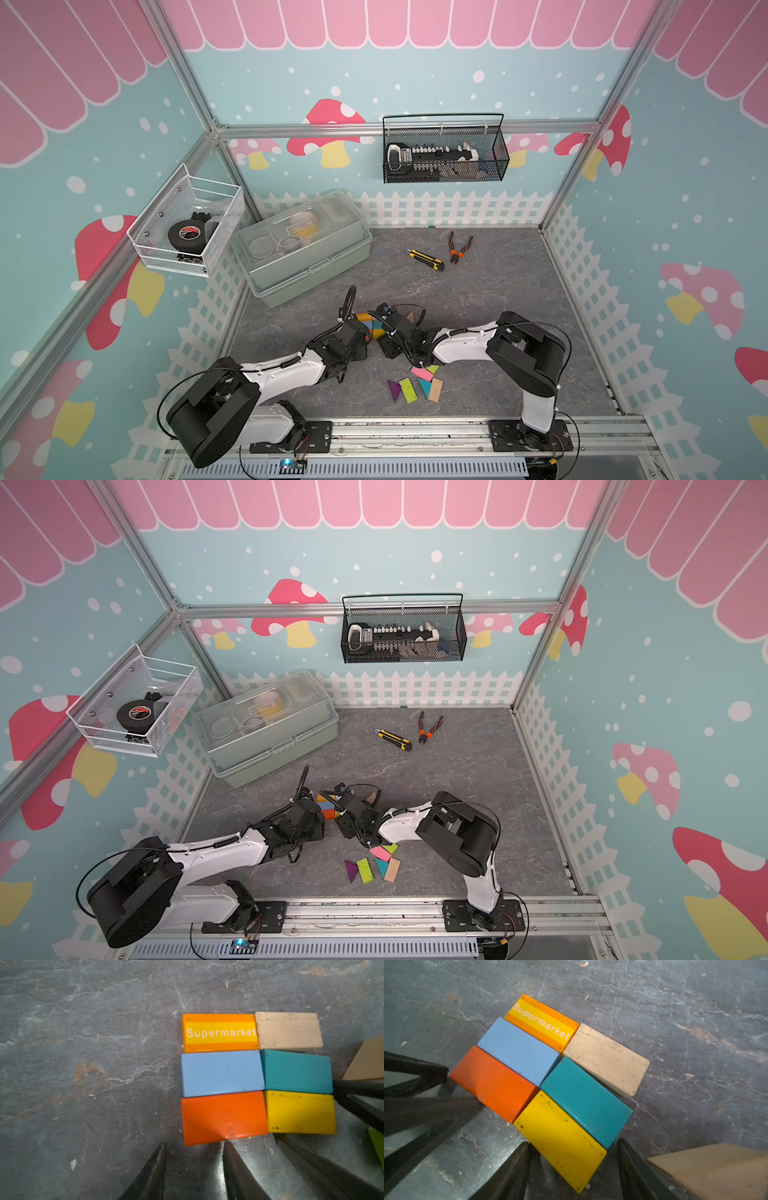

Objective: Assemble a piece of candy with building blocks
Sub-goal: Assemble the building blocks at the center of the board.

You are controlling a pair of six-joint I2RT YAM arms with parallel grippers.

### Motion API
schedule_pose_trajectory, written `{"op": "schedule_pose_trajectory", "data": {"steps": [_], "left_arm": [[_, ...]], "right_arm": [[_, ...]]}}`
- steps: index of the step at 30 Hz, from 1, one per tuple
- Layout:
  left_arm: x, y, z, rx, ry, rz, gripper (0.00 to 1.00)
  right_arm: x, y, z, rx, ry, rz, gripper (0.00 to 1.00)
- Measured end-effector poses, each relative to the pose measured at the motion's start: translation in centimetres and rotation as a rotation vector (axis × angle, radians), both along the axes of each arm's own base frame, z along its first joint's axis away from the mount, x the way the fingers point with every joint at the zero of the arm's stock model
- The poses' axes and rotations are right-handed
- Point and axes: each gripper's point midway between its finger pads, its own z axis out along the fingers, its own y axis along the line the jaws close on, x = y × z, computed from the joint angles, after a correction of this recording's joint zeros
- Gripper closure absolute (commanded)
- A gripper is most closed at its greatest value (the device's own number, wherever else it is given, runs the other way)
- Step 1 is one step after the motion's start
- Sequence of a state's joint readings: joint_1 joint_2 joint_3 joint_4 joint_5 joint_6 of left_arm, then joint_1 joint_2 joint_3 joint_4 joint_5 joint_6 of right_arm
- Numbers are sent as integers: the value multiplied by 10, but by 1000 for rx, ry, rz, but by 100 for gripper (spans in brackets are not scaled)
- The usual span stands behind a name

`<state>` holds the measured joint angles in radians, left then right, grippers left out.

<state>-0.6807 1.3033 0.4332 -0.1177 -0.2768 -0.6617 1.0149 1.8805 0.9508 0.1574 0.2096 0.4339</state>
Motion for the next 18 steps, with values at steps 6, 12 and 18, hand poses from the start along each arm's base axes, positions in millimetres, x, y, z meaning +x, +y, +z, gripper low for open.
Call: {"op": "schedule_pose_trajectory", "data": {"steps": [6,12,18], "left_arm": [[-1,0,1,-3,1,-2,54],[-3,1,1,-3,3,-3,54],[-3,1,1,-5,4,-4,54]], "right_arm": [[-8,-14,3,-14,21,36,35],[-6,-29,2,-9,47,47,41],[-8,-28,1,6,71,68,42]]}}
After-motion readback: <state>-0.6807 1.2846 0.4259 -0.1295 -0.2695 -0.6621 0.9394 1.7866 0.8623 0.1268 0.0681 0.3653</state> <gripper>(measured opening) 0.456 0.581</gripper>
